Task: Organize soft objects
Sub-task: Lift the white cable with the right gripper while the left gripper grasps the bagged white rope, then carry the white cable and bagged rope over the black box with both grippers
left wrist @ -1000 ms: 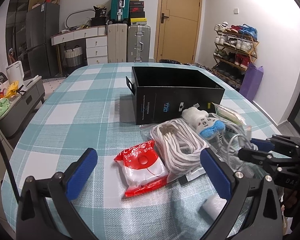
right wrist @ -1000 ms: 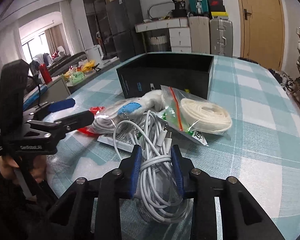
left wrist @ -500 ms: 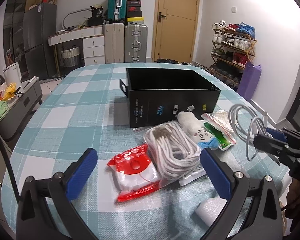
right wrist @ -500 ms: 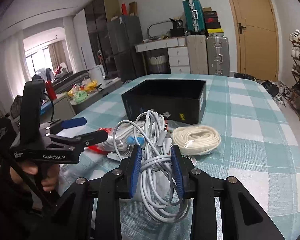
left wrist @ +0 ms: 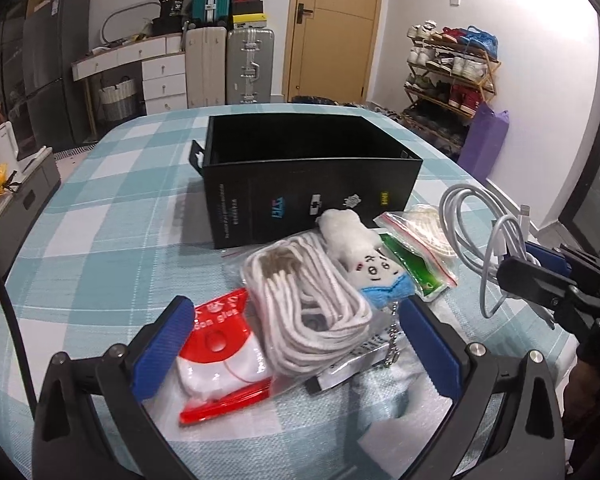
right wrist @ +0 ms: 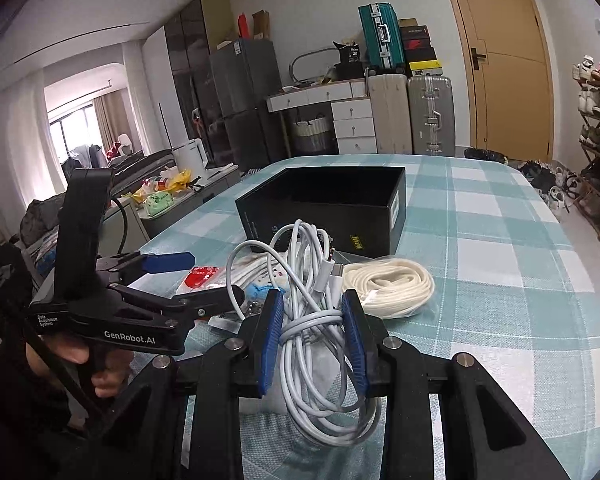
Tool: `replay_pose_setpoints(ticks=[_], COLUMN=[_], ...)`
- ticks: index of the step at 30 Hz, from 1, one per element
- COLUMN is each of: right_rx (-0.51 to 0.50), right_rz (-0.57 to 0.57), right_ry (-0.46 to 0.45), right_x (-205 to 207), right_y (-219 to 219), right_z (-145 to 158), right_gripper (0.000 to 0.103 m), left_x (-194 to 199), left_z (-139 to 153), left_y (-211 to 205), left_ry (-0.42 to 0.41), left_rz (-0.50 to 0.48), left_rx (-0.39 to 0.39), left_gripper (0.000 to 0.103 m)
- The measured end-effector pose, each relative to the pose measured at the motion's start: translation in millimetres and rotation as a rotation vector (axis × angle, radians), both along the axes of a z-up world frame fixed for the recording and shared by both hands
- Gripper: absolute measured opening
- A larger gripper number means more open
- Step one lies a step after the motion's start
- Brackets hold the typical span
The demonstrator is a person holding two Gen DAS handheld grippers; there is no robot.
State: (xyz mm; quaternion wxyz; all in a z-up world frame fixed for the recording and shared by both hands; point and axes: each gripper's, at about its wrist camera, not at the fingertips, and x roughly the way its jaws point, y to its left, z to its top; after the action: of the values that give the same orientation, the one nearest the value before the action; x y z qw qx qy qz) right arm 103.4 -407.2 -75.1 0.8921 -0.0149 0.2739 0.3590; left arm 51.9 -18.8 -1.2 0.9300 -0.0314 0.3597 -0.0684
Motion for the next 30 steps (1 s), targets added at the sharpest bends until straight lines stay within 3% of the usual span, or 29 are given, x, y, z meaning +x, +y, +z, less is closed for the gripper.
replay_pose_setpoints(ticks=[2,7,9,10,12,20,30], right_rx=[0.0,0.002,0.001,0.0,0.001,0.003,0.009], right_rz=[-0.003,-0.005,-0.003,-0.002,-0.001,-0.005,-0.023], right_ry=[0.002,0.006,0.008,0.008,0.01,0.005,-0.015], right_x=[2,3,4,4,5,5,-1], right_y=[0,-1,0,1,2,2,2], right_z=[0,-2,-2,-3,-3,-3,3], right_gripper=[0.03,0.03,0.03,0.03,0.03,0.03,0.03], left_x=[3,3,1,-1,-3,-13,-34], left_z=[-2,-4,-4,-4,-6,-4,14], left_y=[-3,-7,-9,-11,-13,-2,8], left_ry=[0.007,0.017,0.008,0.008,0.012,-0.013,-0.09], left_rz=[-0.006,-0.037,-0.053,-0.071,-0.069,-0.054,-0.056], left_rx=[0.005,0.009,0.013,0.01,0.014,-0.037,-0.059], left_gripper=[0.1,0.082,0.073,0.062,0.051,0.04,0.038])
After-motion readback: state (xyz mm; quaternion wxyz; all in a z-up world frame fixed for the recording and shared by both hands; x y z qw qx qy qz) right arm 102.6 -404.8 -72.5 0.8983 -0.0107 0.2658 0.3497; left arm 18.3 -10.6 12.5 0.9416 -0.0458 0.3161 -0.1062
